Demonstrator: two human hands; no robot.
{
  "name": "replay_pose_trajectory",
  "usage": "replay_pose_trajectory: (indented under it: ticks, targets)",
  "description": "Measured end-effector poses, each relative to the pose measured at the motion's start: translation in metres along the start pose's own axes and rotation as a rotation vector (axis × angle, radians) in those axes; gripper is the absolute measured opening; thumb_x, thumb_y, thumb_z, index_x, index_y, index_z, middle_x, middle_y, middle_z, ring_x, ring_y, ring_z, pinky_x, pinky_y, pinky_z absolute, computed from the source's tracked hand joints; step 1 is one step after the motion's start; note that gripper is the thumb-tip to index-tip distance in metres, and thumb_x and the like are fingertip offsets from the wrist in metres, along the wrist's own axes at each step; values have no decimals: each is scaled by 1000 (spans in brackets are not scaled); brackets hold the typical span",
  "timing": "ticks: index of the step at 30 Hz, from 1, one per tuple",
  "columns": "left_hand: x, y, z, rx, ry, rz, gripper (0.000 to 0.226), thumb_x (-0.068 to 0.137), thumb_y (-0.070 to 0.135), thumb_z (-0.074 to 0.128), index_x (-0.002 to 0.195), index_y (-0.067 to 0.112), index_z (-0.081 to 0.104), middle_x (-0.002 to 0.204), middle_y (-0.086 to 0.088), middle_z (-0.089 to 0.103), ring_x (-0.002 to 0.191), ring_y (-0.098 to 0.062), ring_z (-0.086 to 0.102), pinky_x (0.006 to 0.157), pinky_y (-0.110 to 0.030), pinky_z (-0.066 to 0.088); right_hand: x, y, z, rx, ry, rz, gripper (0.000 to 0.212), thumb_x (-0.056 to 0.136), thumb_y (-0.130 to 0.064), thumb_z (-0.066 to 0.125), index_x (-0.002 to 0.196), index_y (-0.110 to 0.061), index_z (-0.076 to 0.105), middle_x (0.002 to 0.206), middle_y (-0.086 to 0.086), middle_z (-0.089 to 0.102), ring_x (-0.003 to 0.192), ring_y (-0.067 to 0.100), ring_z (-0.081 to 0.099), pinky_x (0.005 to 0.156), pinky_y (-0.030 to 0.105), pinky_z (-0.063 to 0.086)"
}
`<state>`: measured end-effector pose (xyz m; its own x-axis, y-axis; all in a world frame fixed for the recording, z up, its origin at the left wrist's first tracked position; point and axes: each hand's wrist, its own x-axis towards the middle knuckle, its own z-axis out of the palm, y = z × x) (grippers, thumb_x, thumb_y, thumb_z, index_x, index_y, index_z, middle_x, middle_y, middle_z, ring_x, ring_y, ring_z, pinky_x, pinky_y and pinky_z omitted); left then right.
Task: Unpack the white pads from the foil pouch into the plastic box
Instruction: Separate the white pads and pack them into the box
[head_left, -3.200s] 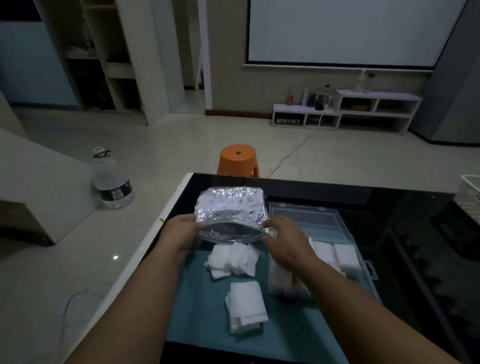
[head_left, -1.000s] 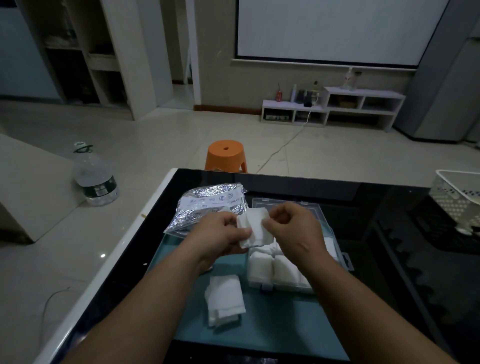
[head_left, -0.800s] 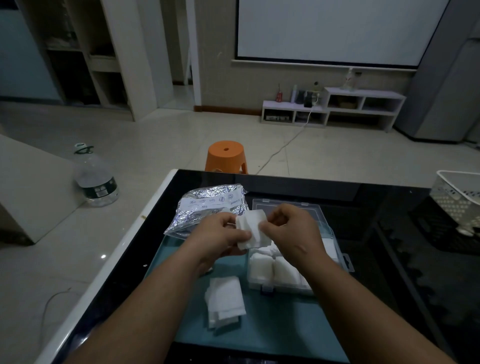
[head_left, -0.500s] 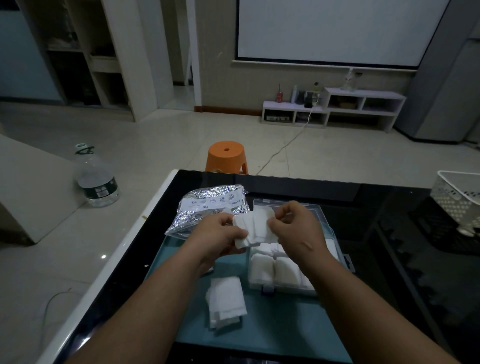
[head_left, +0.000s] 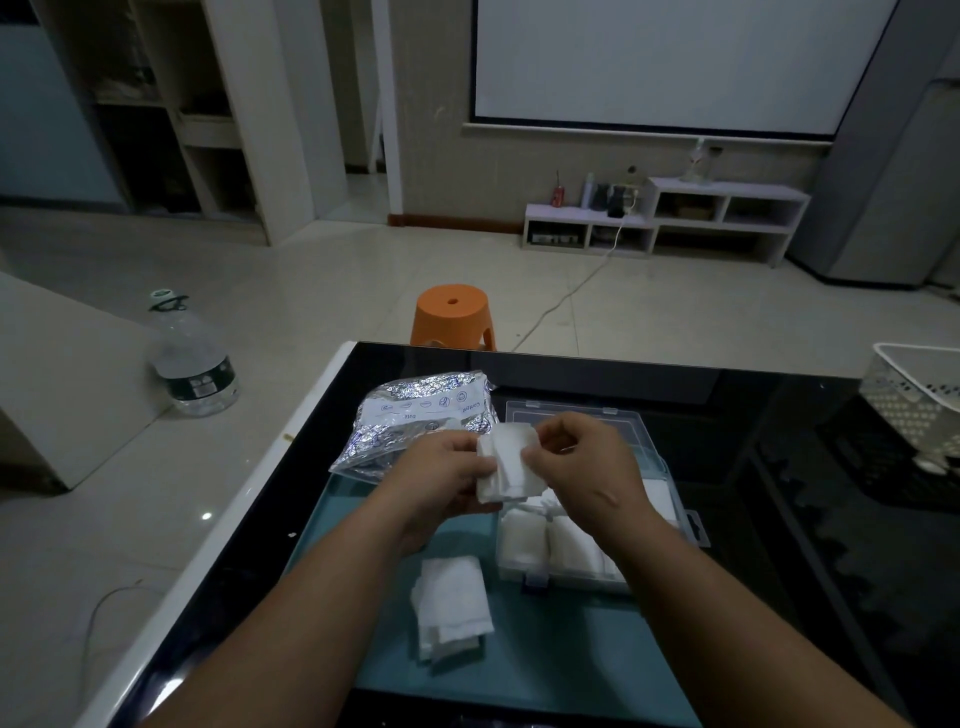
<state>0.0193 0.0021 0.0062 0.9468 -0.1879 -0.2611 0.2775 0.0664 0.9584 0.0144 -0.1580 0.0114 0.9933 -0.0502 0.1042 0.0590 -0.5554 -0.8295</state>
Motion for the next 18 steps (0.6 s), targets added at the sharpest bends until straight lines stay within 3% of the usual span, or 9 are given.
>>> replay_pose_trajectory:
  ticks: [3, 6, 10, 13, 18]
  targets:
    - [0, 0, 0, -37, -2, -2, 15, 89, 8, 63, 102, 1, 64, 91, -16, 70, 77, -25, 69, 60, -30, 57, -1, 0, 0, 28, -6, 18, 16, 86, -20, 70, 87, -30, 57, 89, -5, 63, 83, 13, 63, 79, 38, 58]
    - [4, -4, -1, 16, 81, 0, 22, 86, -4, 63, 96, 14, 56, 90, -16, 67, 74, -27, 67, 64, -34, 58, -1, -1, 0, 88, -2, 45, 21, 85, -22, 71, 97, -26, 54, 92, -6, 60, 84, 11, 60, 78, 35, 57]
    - [6, -5, -2, 55, 75, 25, 23, 86, -9, 60, 91, 12, 51, 78, -12, 62, 69, -25, 63, 57, -31, 55, -2, -3, 0, 223, -96, 148, 33, 84, -15, 72, 108, -23, 51, 95, 0, 62, 83, 15, 64, 66, 28, 54]
    - [5, -1, -9, 103, 68, 54, 16, 85, -5, 64, 87, 8, 56, 73, -12, 63, 63, -21, 63, 64, -34, 57, 0, -3, 0, 253, -47, 187, 33, 81, -9, 71, 104, -22, 52, 94, 3, 63, 84, 21, 65, 76, 42, 59]
    - [11, 5, -37, 269, 183, 66, 11, 84, 4, 70, 91, 10, 63, 81, -11, 68, 66, -21, 65, 61, -31, 54, 2, -3, -3, 354, -35, 247, 33, 81, -5, 68, 104, -22, 50, 102, 8, 57, 87, 27, 64, 79, 54, 58]
